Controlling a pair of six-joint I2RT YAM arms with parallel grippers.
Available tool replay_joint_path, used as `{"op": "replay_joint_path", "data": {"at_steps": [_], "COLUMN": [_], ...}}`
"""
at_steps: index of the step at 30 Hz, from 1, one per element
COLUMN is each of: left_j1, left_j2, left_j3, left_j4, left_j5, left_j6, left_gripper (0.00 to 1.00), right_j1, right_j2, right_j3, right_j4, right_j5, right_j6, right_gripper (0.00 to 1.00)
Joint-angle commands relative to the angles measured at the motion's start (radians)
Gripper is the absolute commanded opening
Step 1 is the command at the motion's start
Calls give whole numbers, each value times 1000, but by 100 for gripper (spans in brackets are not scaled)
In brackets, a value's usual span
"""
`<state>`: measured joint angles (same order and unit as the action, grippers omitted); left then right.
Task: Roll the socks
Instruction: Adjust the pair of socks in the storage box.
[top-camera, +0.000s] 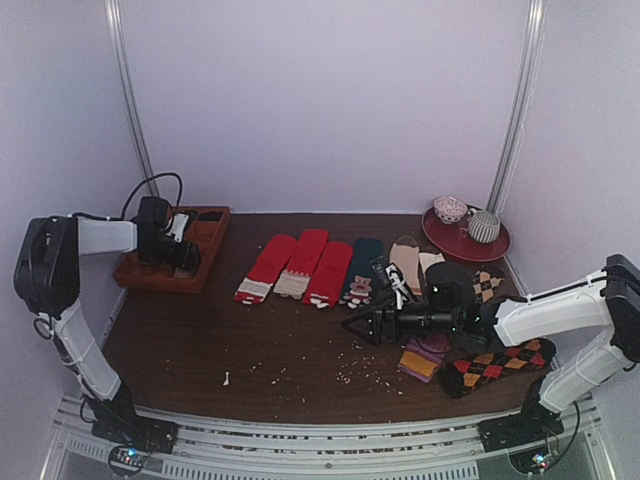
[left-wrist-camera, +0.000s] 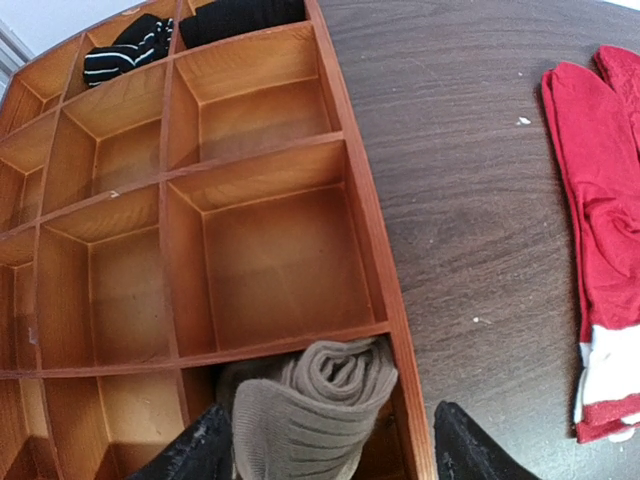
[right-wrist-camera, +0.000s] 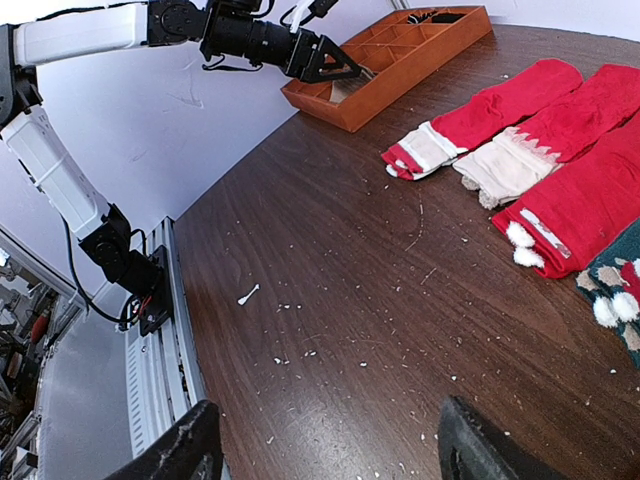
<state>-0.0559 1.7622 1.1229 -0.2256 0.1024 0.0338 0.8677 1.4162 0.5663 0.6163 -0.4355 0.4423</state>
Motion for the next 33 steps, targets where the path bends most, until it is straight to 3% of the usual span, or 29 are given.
{"op": "replay_joint_path", "data": {"at_steps": [1, 8, 16, 25, 30, 33], "left_j1": [19, 38, 38, 38, 38, 38], "left_j2": [-18, -15, 35, 68, 87, 100], "left_j3": [36, 3, 34, 42, 49, 52], "left_j4": [1, 15, -9, -20, -40, -55], "left_j5": [7, 6, 76, 59, 31, 19], "left_j6": [17, 12, 30, 34, 37, 35], "left_gripper": [67, 58, 57, 57, 47, 36], "right_j1": [-5, -4, -6, -5, -6, -6], "right_j2": [14, 14, 16, 22, 14, 11], "right_j3": [17, 10, 8, 5, -3, -7], "right_j4": [29, 34, 35, 43, 47, 50], "right_j5": [-16, -19, -18, -23, -20, -20], "right_j6": [2, 5, 6, 8, 8, 9], "right_gripper": [74, 74, 74, 74, 74, 74]}}
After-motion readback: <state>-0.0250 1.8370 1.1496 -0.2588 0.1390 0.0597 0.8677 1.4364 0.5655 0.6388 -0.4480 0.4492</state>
